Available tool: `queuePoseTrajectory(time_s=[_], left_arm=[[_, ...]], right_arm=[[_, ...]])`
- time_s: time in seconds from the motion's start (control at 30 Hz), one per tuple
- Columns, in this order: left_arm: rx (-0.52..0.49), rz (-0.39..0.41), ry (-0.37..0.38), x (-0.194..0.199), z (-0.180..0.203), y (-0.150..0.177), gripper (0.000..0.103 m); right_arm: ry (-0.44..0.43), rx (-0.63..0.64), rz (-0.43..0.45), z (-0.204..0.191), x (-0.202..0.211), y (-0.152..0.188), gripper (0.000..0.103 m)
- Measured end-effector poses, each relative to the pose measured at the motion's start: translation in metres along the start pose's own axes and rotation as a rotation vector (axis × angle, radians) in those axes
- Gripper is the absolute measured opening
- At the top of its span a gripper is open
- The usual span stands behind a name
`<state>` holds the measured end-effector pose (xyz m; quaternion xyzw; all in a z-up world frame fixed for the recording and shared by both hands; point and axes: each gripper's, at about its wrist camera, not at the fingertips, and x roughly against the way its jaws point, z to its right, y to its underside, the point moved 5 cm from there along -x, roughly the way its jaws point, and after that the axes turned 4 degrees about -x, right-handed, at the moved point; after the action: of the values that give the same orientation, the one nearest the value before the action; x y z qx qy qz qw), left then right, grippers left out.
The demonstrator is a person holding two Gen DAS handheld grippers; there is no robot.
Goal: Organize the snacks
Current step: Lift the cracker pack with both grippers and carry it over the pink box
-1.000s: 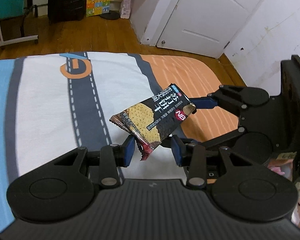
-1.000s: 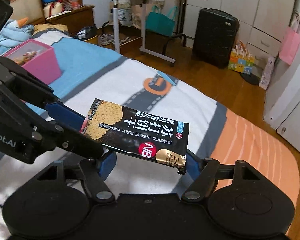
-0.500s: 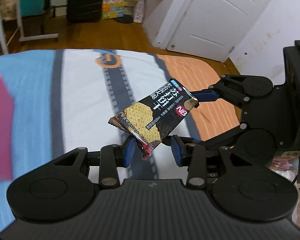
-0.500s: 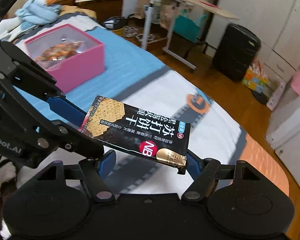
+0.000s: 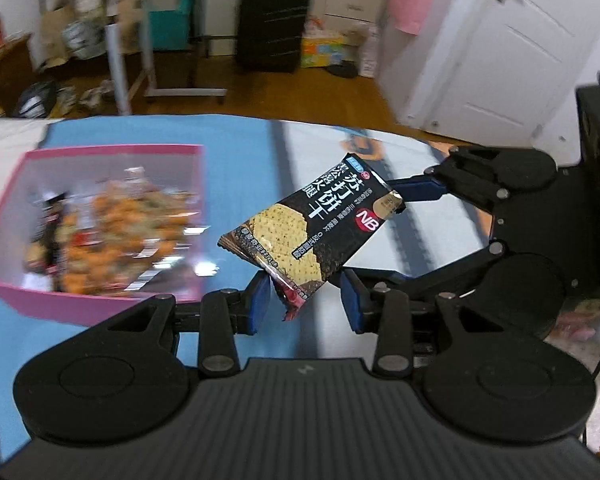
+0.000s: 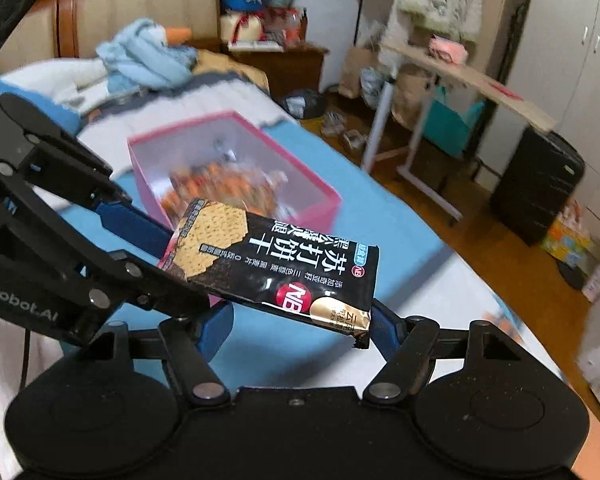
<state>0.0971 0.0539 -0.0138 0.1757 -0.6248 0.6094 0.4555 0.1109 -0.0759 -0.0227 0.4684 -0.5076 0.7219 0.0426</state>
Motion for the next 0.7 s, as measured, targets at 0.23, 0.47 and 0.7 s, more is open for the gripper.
queuePoseTrajectory(time_s=[0.23,0.47,0.7], left_arm=[[0.066,0.037,-0.076,0.023,-0.096,-0.003,0.037],[0.169,0.013,-0.142,0.013,-0.177,0.001,0.037],[0.247,0.035,-0.276,-0.009,-0.221,0.013,0.042]], right_arm=[[-0.079,0.007,0.081,-0.042,-0.052,-0.053,0.076],[-0.162,0.071,0.091,-0.074,-0.116,-0.086,0.076],[-0.165,0.138,0.109,-0.093,-0.171,-0.112,0.082]])
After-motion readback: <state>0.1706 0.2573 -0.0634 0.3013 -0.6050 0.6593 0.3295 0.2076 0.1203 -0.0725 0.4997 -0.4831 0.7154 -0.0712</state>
